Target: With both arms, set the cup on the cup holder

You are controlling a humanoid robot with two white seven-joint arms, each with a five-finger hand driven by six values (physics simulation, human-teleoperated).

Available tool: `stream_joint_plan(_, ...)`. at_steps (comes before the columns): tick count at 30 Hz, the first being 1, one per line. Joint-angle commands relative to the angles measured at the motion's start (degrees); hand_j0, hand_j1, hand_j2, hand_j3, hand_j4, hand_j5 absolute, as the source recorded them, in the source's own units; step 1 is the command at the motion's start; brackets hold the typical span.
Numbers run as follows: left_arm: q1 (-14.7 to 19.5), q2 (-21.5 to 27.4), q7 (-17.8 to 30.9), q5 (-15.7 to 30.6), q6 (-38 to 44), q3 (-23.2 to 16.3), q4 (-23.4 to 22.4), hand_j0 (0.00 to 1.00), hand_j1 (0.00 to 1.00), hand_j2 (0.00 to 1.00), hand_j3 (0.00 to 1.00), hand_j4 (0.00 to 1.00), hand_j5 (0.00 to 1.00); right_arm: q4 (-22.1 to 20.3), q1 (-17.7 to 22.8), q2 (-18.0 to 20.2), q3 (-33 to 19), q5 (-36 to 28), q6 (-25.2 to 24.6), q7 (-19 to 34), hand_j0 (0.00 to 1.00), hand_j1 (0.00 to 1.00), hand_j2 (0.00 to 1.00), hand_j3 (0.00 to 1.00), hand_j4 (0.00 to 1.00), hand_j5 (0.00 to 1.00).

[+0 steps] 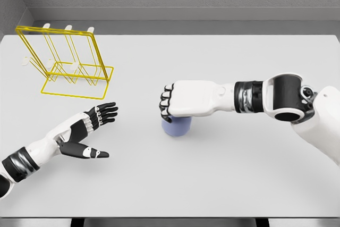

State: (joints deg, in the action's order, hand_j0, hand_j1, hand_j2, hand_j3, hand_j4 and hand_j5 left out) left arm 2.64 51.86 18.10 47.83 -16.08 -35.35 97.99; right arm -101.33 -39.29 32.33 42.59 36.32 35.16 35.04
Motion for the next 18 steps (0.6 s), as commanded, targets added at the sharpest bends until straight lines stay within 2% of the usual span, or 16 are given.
stream_joint_plan(1, 0.0, 0.0, 0.0, 0.2, 0.0, 0.0, -0.2, 1.00, 1.00, 1.00, 1.00, 1.00, 1.00, 0.0, -0.1, -1.5, 0.5, 0.8, -0.2, 0.0, 0.44, 0.44, 0.44, 0.44, 0.44, 0.44)
stream_joint_plan(5, 0.0, 0.0, 0.0, 0.2, 0.0, 0.0, -0.2, 1.00, 1.00, 1.00, 1.00, 1.00, 1.00, 0.0, -0.4, -4.6, 2.0, 0.9, -0.2, 0.0, 0.44, 0.44, 0.44, 0.44, 0.44, 0.44)
stream_joint_plan(11, 0.0, 0.0, 0.0, 0.2, 0.0, 0.0, -0.2, 1.00, 1.00, 1.00, 1.00, 1.00, 1.00, 0.0, -0.5, -5.2, 2.8, 1.4, -0.2, 0.0, 0.44, 0.44, 0.44, 0.44, 0.44, 0.44)
stream_joint_plan(13, 0.0, 0.0, 0.0, 0.2, 0.0, 0.0, -0.2, 1.00, 1.00, 1.00, 1.00, 1.00, 1.00, 0.0, -0.5, -5.2, 2.9, 1.4, -0.2, 0.0, 0.47, 0.47, 0.47, 0.47, 0.47, 0.47)
stream_joint_plan(14, 0.0, 0.0, 0.0, 0.2, 0.0, 0.0, -0.2, 1.00, 1.00, 1.00, 1.00, 1.00, 1.00, 0.0, -0.4, -5.2, 2.9, 1.5, -0.2, 0.0, 0.59, 0.59, 0.59, 0.59, 0.59, 0.59)
stream_joint_plan(16, 0.0, 0.0, 0.0, 0.2, 0.0, 0.0, -0.2, 1.00, 1.00, 1.00, 1.00, 1.00, 1.00, 0.0, -0.3, -5.1, 2.9, 1.7, -0.2, 0.0, 0.75, 0.75, 0.75, 0.75, 0.75, 0.75)
stream_joint_plan(17, 0.0, 0.0, 0.0, 0.2, 0.0, 0.0, -0.2, 1.00, 1.00, 1.00, 1.00, 1.00, 1.00, 0.0, -0.3, -5.1, 2.9, 1.7, -0.2, 0.0, 0.90, 0.90, 0.90, 0.90, 0.90, 0.90)
stream_joint_plan(18, 0.0, 0.0, 0.0, 0.2, 0.0, 0.0, -0.2, 1.00, 1.00, 1.00, 1.00, 1.00, 1.00, 0.1, -0.3, -5.1, 2.8, 1.6, -0.2, 0.0, 0.97, 0.97, 0.97, 0.97, 0.97, 0.97)
